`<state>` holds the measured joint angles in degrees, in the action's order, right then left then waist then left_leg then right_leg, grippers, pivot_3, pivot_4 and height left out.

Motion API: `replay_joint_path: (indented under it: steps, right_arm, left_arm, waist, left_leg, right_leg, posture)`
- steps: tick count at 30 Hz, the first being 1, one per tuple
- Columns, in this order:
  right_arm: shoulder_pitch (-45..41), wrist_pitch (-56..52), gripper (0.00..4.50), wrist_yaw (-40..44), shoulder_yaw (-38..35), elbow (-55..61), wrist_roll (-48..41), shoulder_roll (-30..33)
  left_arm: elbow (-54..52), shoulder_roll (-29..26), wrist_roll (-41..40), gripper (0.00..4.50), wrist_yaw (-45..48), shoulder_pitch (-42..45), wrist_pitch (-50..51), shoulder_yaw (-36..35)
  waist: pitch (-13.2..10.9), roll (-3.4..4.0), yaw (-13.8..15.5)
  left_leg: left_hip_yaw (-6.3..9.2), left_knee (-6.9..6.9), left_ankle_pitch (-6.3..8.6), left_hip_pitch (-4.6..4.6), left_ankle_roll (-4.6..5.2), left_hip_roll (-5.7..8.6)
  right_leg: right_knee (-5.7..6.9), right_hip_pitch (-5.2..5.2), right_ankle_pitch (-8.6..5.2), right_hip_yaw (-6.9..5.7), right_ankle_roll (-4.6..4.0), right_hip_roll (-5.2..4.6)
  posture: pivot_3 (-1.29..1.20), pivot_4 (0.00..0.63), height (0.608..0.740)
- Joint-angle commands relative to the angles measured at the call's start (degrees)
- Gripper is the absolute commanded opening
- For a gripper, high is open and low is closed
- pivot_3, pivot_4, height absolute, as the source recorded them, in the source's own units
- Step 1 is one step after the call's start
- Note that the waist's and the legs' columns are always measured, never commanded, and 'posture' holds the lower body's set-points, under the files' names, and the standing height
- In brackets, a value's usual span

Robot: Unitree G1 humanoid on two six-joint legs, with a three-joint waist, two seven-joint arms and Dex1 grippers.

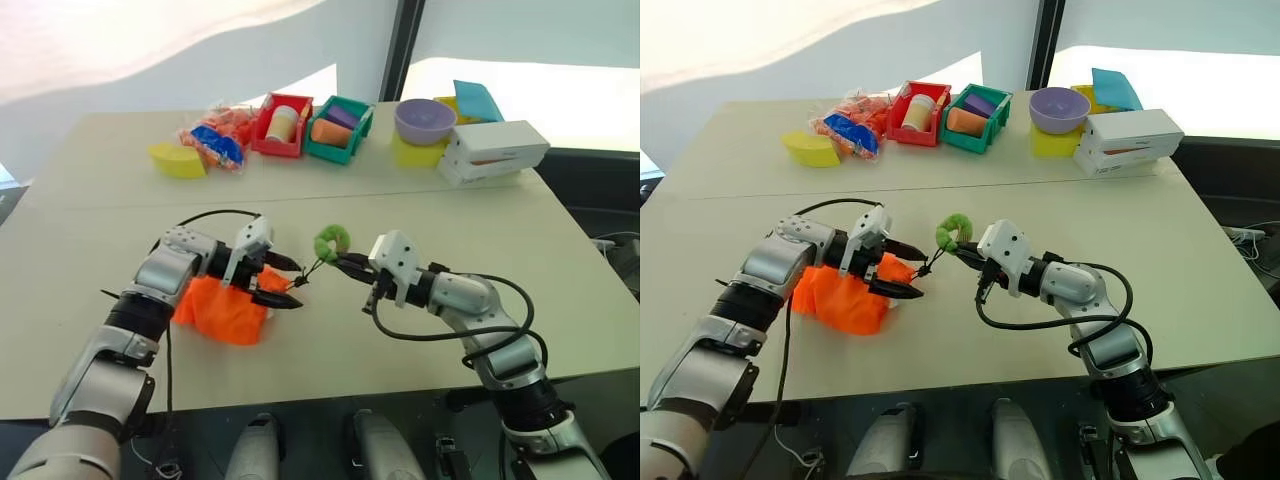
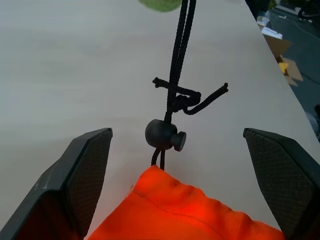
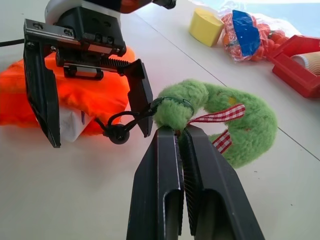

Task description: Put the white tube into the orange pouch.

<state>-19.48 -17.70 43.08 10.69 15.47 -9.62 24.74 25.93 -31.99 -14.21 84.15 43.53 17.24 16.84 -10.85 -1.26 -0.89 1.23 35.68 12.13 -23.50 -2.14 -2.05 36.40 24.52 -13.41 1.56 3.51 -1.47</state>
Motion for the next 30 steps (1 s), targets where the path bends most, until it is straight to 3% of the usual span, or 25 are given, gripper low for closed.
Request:
replay_joint_path:
  steps: [1, 4, 7, 14, 20, 30]
  right_arm:
    - [-0.54, 0.93, 0.00, -0.50, -0.38, 2.41, -0.34, -0.18]
    - [-0.33, 1.12, 0.00, -0.62, -0.06, 2.37, 0.09, -0.09]
    - [-0.29, 1.11, 0.00, -0.66, 0.20, 2.43, 0.19, -0.23]
    - [-0.55, 1.35, 0.00, -0.59, 0.50, 1.99, 0.12, -0.21]
    - [-1.05, 1.63, 0.00, -1.16, 0.34, 0.97, 0.97, 0.06]
    - [-4.64, 5.02, 0.00, -13.82, -2.83, -12.42, 13.32, 2.62]
  left_arm:
    - [0.87, 0.50, 1.00, 4.45, 1.39, 2.13, -1.84, -0.24]
    - [1.99, 1.19, 1.66, 4.45, 1.51, 2.57, -2.81, -0.58]
    - [2.15, 1.31, 1.78, 3.73, 1.71, 2.53, -3.08, -0.83]
    - [0.81, 0.52, 2.16, 0.20, 2.11, 1.39, -3.03, -1.06]
    - [-1.16, -0.98, 3.16, 0.19, 0.99, -0.22, -2.99, -1.08]
    - [-12.11, -10.78, 3.61, 0.19, -2.64, -10.75, -0.85, -4.79]
  waist:
    - [0.00, 0.00, -0.08]
    - [0.00, 0.00, -0.06]
    - [0.00, 0.00, -0.06]
    - [0.00, 0.00, -0.06]
    - [0.00, 0.00, -0.09]
    - [0.00, 0.00, -0.30]
  left_leg:
    - [0.00, 0.00, 0.00, 0.00, 0.00, 0.00]
    - [0.01, 0.00, 0.00, 0.00, 0.00, 0.00]
    - [0.02, 0.02, 0.00, 0.00, 0.00, 0.00]
    - [0.02, 0.05, 0.00, 0.00, 0.00, 0.00]
    - [0.04, 0.19, 0.01, 0.00, 0.01, 0.00]
    - [0.05, 0.35, 0.03, 0.08, 0.05, 0.00]
  right_leg:
    - [0.00, 0.00, 0.00, 0.00, 0.00, 0.00]
    - [0.02, 0.00, 0.00, 0.00, 0.01, 0.01]
    - [0.03, 0.00, 0.00, 0.00, 0.01, 0.01]
    - [0.09, 0.00, 0.00, 0.00, 0.05, 0.01]
    - [0.25, 0.00, -0.06, 0.00, 0.09, 0.01]
    - [0.61, 0.04, -0.13, 0.02, 0.09, -0.01]
  posture:
    - [0.00, 0.150, 0.740]
    - [0.00, 0.150, 0.740]
    - [0.00, 0.150, 0.740]
    - [0.00, 0.150, 0.740]
    - [0.00, 0.150, 0.740]
    - [0.00, 0.150, 0.740]
